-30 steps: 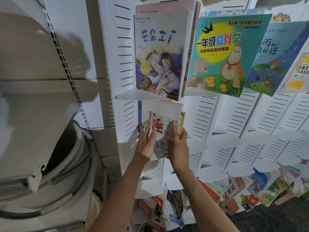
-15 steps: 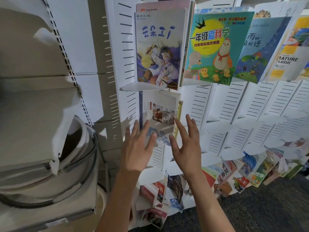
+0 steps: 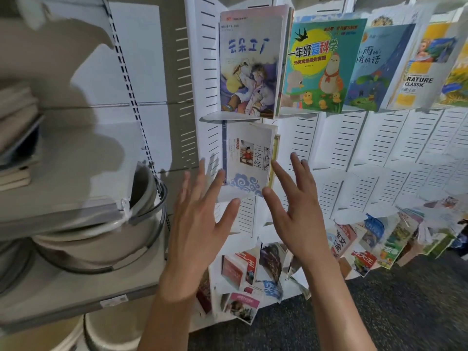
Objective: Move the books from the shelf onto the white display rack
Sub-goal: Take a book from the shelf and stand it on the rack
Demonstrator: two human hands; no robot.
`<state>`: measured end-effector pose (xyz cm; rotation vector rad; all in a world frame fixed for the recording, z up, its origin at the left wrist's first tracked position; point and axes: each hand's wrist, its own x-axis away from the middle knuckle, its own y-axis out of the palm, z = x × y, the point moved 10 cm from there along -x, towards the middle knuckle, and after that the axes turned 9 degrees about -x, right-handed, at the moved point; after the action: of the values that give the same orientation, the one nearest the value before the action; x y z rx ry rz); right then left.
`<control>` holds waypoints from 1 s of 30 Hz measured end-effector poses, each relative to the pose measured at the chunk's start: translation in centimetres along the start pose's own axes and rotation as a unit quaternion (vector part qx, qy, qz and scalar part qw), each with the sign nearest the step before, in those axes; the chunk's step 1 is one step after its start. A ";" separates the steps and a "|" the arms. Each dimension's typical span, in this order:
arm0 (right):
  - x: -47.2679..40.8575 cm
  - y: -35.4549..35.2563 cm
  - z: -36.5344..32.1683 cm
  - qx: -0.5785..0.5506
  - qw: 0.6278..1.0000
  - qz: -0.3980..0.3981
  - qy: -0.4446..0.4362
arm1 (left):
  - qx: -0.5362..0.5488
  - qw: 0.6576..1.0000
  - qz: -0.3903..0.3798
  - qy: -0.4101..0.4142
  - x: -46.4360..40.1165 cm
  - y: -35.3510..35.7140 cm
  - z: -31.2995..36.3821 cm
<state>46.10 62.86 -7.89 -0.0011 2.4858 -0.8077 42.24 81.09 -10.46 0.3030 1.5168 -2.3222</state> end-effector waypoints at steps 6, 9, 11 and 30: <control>5.4 -0.4 -2.4 0.002 0.996 -0.080 0.026 | 0.005 1.000 -0.013 -0.028 6.7 -2.1 0.5; 9.6 -1.0 -4.0 -0.021 0.995 -0.093 0.042 | 0.017 0.998 -0.025 -0.047 11.2 -3.9 0.4; 12.4 -1.1 -5.2 -0.035 0.994 -0.095 0.041 | 0.013 0.998 -0.020 -0.054 14.2 -5.2 -0.1; 25.5 14.4 -29.9 -0.159 0.962 -0.205 -0.087 | -0.070 0.974 0.094 -0.194 34.8 -26.2 -19.2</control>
<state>11.96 87.03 -7.51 -0.6897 2.4471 -0.5229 -0.33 102.28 -8.80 -0.0438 1.3783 -1.9736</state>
